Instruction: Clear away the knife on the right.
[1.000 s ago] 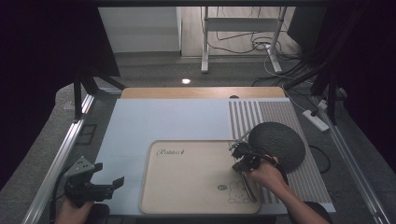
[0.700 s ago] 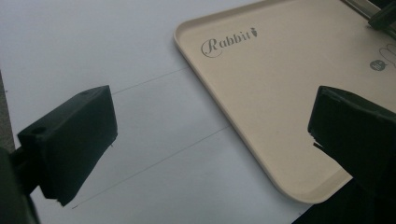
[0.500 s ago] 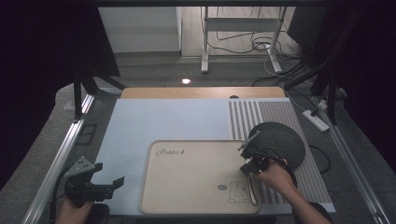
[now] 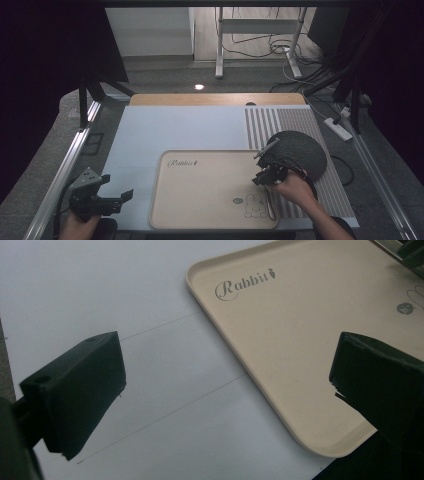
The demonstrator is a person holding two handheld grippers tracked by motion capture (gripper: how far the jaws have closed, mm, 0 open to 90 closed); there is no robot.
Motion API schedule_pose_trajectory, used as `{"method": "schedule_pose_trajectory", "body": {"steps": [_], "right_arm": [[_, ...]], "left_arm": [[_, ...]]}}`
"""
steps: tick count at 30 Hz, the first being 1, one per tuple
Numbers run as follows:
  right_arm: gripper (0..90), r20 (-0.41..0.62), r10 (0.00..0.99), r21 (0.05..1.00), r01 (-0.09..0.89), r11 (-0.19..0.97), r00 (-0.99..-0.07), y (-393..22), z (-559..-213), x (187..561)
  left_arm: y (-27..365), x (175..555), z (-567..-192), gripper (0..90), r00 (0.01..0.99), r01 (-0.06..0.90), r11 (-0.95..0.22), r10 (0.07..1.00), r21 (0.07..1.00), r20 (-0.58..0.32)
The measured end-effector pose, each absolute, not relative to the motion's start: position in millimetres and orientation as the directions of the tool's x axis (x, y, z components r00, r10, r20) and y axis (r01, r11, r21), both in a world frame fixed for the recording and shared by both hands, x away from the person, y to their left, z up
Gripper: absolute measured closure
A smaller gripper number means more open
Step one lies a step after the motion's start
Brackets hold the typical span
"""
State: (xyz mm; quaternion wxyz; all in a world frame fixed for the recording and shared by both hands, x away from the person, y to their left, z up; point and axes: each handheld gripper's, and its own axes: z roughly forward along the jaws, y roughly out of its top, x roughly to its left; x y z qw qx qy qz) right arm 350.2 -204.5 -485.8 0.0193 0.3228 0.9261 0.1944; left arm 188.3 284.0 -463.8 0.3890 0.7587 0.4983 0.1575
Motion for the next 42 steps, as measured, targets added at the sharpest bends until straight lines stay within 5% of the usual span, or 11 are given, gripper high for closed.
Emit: {"method": "schedule_pose_trajectory", "body": {"steps": [18, 42], "right_arm": [[25.4, 0.044, 0.642, 0.472, 0.583, 0.662, -0.765, -212.1, -469.3, 345.6], [0.0, 0.024, 0.659, 0.563, 0.555, 0.613, -0.752, -230.4, -458.1, 336.4]], "left_arm": [[283.7, 188.6, -463.9, 1.7, 0.454, 0.635, -0.204, 0.879, 0.745, -0.147], [283.8, 188.8, -464.1, 1.7, 0.452, 0.636, -0.2, 0.879, 0.745, -0.15]]}}
